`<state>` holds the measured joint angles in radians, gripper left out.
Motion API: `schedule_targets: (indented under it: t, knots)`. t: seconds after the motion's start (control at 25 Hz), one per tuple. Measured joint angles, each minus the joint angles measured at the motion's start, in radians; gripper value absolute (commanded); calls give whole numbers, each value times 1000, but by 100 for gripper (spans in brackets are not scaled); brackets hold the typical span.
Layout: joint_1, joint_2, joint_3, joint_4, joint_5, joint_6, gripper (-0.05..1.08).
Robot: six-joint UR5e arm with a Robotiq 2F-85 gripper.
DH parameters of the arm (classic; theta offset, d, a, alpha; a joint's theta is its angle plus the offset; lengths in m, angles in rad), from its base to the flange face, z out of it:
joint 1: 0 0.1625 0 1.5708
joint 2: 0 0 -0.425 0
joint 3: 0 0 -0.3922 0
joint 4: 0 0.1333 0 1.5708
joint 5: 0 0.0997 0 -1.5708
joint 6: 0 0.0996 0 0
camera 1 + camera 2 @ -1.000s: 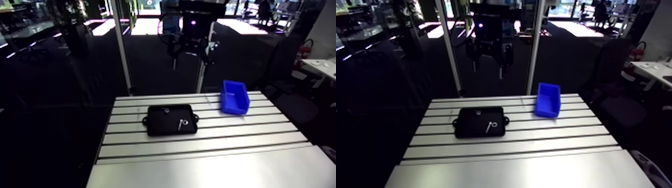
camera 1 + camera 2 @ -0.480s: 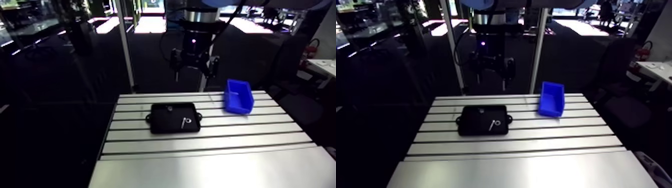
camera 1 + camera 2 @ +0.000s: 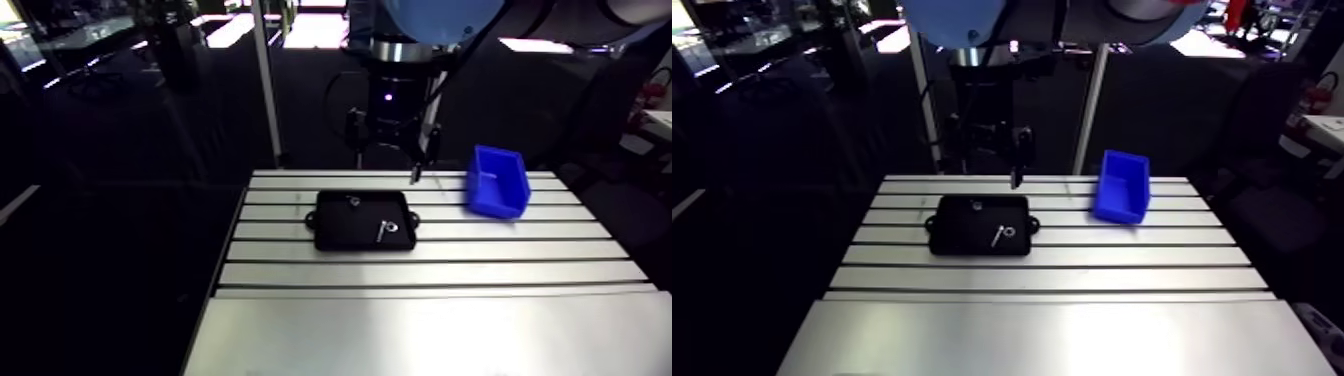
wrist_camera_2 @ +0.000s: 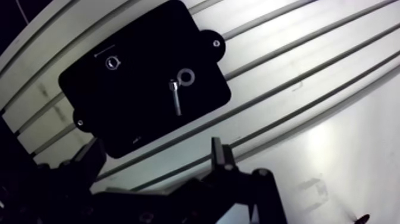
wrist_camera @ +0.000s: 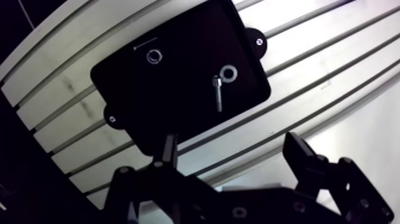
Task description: Pick up the M10 bolt from the tray and put it into the blue bin.
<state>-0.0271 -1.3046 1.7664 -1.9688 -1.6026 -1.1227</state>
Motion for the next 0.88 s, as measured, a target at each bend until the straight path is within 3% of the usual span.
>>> schedule_targets:
  t: [0.28,0.88]
  knots:
    - [9,26,43,-88,-2,5,7]
    - [10,52,108,-182,0,5,26]
